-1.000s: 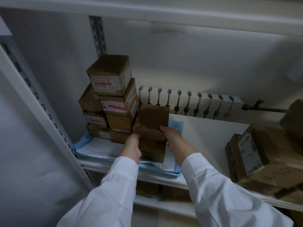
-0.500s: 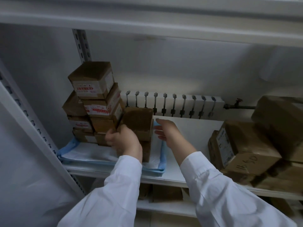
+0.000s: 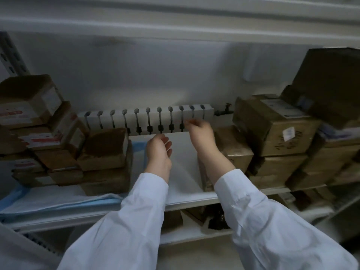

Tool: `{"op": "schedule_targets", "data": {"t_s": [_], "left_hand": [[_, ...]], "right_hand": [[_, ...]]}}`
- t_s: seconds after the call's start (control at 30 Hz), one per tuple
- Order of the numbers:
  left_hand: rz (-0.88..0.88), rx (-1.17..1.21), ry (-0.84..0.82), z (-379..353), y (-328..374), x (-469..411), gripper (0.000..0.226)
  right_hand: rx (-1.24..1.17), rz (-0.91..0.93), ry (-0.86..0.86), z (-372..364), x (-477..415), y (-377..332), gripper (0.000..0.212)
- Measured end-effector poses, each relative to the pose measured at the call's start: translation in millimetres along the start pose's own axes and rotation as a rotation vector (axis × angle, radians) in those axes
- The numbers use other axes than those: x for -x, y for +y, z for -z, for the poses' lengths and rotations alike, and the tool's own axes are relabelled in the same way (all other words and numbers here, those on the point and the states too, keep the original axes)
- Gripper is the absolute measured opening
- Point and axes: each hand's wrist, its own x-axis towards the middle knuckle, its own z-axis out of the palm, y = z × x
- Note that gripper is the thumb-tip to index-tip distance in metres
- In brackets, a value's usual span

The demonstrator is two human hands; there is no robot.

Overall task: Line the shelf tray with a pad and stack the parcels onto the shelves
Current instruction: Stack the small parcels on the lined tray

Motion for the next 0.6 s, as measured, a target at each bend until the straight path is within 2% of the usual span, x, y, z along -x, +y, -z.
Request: {"op": "schedule_targets", "data": {"t_s": [0.13,0.23,0.3,0.43,0.6], "left_hand": [[0.096,-0.131,-0.141,-27.7,-24.8,14.1,0.018],[0.158,-0.273,-0.181,-39.9,-37.1,26.3,0.04],[0.204,-0.348,-0.197,-47.2,-41.9,38.2,0.052],[0.28,-0.437,-0.297,-58.4,-49.9,65.3,0.065],[0.414,-0.471,-0.39,-58.3,-63.4,77.3,0.062]], "right_hand": [[0.157,0.0,0.136,44.6,-6.2,13.6,0.028],[0.452,-0.056,0.235,72.2,-11.1,22.7,0.04],[0.546,-0.112,0.216,84.2,-13.6,29.2,0.05],[0.53,-0.247,0.146,96.2,-18.4,41.1,0.064],[0.347,-0.346,0.12,105.8,-23.5,49.8,0.064]]}}
